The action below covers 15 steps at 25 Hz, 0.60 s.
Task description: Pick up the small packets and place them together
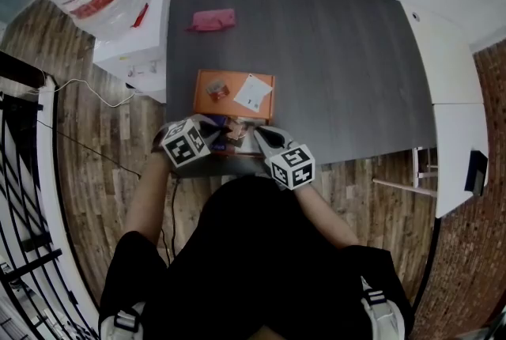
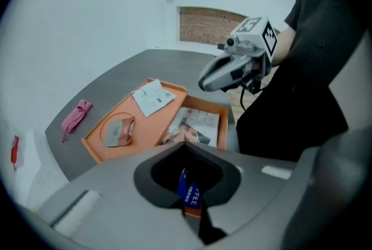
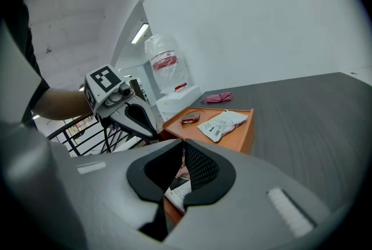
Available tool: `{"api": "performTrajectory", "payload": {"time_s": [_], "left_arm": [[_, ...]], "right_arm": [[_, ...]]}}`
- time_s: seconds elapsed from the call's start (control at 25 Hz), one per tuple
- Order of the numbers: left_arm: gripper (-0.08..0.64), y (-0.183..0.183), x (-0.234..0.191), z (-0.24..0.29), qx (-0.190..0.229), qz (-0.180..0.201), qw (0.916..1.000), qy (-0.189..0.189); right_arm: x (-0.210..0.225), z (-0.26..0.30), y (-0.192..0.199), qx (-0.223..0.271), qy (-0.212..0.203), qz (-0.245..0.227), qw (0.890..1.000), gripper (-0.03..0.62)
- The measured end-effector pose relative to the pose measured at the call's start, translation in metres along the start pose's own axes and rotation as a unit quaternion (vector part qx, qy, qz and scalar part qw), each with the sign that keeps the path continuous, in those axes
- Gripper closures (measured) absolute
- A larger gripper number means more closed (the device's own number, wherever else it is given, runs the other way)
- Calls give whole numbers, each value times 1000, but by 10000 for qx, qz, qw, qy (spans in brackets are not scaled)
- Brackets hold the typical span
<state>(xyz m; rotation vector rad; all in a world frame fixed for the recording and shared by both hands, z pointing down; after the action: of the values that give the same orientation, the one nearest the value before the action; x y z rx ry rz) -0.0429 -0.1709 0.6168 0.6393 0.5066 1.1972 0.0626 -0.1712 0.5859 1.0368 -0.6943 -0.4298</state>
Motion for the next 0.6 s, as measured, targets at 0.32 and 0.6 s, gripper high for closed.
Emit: {"api": "performTrajectory", "payload": {"time_s": [0.32,0.6], "left_arm": [[560,-27,-21,-41,1761,-1529,9723,-129],[560,-58,-47,-42,2614,-1910,9447,-530]], "right_arm": [[-7,6,0,-13,-54,-54,10000,577],[-2,1,-1,19,90,-53,9999,577]]}}
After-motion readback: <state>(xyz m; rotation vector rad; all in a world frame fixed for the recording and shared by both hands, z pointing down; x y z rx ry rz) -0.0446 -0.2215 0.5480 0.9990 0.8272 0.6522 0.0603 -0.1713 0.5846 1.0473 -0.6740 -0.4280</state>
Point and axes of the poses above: the fingertips, and each gripper's own axes: z forward along the fingers, x to its right, y out of its underside, the point moved 1 cm from there along -z, backward along the fingers, and after that the axes turned 10 degrees about x, right-handed, at the moved point
